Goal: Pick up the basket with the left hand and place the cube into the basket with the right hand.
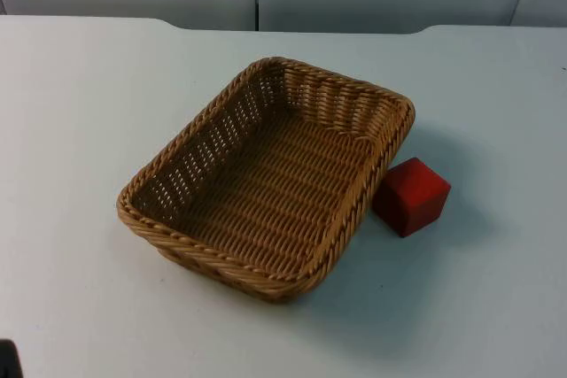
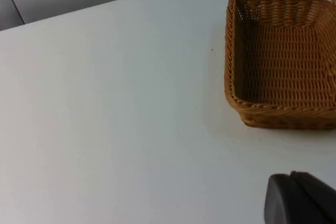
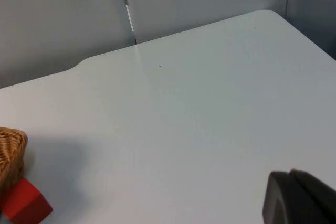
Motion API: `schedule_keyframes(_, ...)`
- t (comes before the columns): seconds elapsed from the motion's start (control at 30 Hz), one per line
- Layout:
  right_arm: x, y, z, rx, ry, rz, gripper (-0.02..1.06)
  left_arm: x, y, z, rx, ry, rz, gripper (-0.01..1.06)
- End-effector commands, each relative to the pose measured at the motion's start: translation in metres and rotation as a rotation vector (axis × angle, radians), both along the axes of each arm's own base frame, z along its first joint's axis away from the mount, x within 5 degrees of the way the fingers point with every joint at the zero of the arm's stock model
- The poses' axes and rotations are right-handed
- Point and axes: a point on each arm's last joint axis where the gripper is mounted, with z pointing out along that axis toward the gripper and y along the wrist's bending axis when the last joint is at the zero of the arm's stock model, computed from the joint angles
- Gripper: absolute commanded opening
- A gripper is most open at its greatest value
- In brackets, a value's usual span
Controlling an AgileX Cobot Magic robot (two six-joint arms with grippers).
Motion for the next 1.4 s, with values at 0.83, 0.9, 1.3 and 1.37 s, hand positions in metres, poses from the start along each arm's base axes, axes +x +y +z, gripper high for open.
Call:
schedule_keyframes(0.83,0.000,0.000,0.000,-0.005,-0.010,-0.003,0.00,0.302,-0.085,0.002,-0.242,0.567,-0.523,0.18)
schedule_keyframes(0.9,0.000,0.000,0.000,-0.005,-0.010,-0.003,0.00,0.317,-0.085,-0.006,-0.219,0.561,-0.515,0.22)
schedule_keyframes(1.3,0.000,0.000,0.000,-0.005,-0.010,-0.003,0.00,0.411,-0.088,-0.088,-0.100,0.622,-0.447,0.67)
schedule_keyframes(1.37,0.000,0.000,0.000,-0.005,-0.010,-0.003,0.00,0.420,-0.097,-0.108,-0.086,0.653,-0.459,0.67)
